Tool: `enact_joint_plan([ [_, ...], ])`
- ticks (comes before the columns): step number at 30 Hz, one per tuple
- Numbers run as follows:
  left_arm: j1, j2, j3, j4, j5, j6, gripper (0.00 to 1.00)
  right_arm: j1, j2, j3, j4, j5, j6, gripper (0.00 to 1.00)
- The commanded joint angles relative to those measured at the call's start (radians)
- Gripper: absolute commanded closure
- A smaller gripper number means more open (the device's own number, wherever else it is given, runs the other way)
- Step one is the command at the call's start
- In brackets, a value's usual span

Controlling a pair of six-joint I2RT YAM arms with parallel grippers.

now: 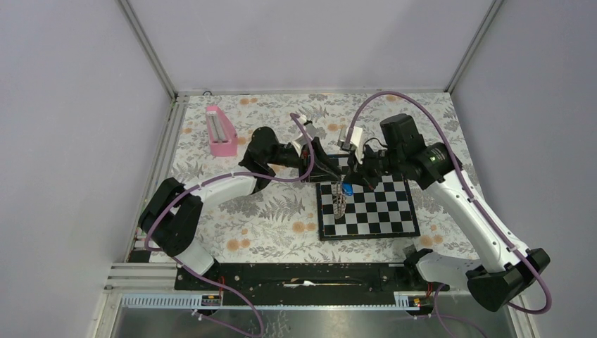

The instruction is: Put the keys on the keyring

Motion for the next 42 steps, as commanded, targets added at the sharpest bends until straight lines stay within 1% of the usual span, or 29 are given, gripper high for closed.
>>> enact_joint_plan([
  [1, 0.001, -0.037, 0.033, -0.061, 0.008, 0.090, 0.72, 0.030, 0.040, 0.103, -0.088, 0.074, -0.021, 1.00],
  [4, -0.001, -0.036, 0.032, -0.052, 0.004, 0.088, 0.70, 0.053, 0.083, 0.136, -0.129, 0.107, -0.017, 1.00],
  [11, -0.013, -0.031, 0.023, -0.018, 0.011, 0.077, 0.70, 0.082, 0.123, 0.170, -0.167, 0.154, -0.014, 1.00],
  [14, -0.015, -0.029, 0.016, 0.022, 0.020, 0.056, 0.70, 0.086, 0.139, 0.185, -0.190, 0.163, -0.017, 1.00],
  [18, -0.022, -0.021, 0.013, 0.028, 0.040, 0.060, 0.72, 0.086, 0.139, 0.189, -0.197, 0.163, -0.018, 1.00],
  [22, -0.028, -0.016, 0.013, 0.010, 0.052, 0.080, 0.75, 0.086, 0.139, 0.192, -0.200, 0.162, -0.018, 1.00],
  [26, -0.029, -0.016, 0.025, -0.051, 0.053, 0.129, 0.75, 0.086, 0.142, 0.199, -0.203, 0.157, -0.018, 1.00],
  [32, -0.029, -0.011, 0.027, -0.056, 0.052, 0.134, 0.75, 0.086, 0.147, 0.205, -0.204, 0.147, -0.016, 1.00],
  [35, -0.029, -0.009, 0.030, -0.056, 0.053, 0.132, 0.77, 0.086, 0.147, 0.201, -0.200, 0.144, -0.015, 1.00],
  [42, -0.031, 0.000, 0.031, -0.009, 0.053, 0.094, 0.89, 0.087, 0.146, 0.179, -0.184, 0.138, -0.011, 1.00],
])
